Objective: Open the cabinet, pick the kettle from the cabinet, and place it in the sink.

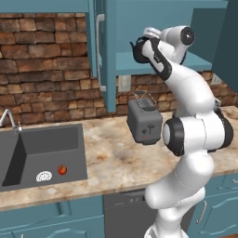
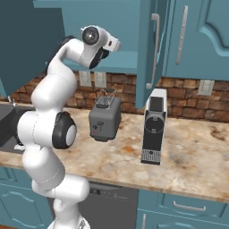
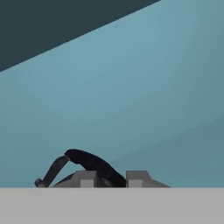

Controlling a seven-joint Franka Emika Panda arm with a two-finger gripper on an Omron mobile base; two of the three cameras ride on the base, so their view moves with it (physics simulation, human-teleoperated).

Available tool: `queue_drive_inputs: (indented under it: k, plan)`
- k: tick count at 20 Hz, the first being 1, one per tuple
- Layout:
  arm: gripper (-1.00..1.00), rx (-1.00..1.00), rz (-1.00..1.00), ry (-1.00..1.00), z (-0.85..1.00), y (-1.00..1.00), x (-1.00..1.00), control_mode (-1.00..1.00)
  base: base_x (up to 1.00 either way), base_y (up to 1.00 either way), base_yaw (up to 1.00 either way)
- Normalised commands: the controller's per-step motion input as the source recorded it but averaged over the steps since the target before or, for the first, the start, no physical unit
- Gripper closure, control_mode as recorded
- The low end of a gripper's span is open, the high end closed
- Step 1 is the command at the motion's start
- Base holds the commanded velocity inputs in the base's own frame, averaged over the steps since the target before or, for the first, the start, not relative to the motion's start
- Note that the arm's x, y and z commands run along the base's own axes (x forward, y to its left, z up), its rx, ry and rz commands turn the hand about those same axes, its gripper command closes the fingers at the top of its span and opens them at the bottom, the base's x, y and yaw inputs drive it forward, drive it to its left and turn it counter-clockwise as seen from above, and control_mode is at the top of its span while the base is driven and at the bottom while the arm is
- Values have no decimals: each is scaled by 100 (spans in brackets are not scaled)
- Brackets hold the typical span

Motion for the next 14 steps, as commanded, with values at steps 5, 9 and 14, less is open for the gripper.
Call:
queue_drive_inputs:
  k: [5, 9, 14]
  plan:
    - [100, 6, -10, 2, 8, -14, -14, -100, 0, 0, 0]
    - [100, 11, -6, 4, 9, -11, -18, -100, 0, 0, 0]
    - [100, 14, -4, 2, 5, -6, -16, -100, 0, 0, 0]
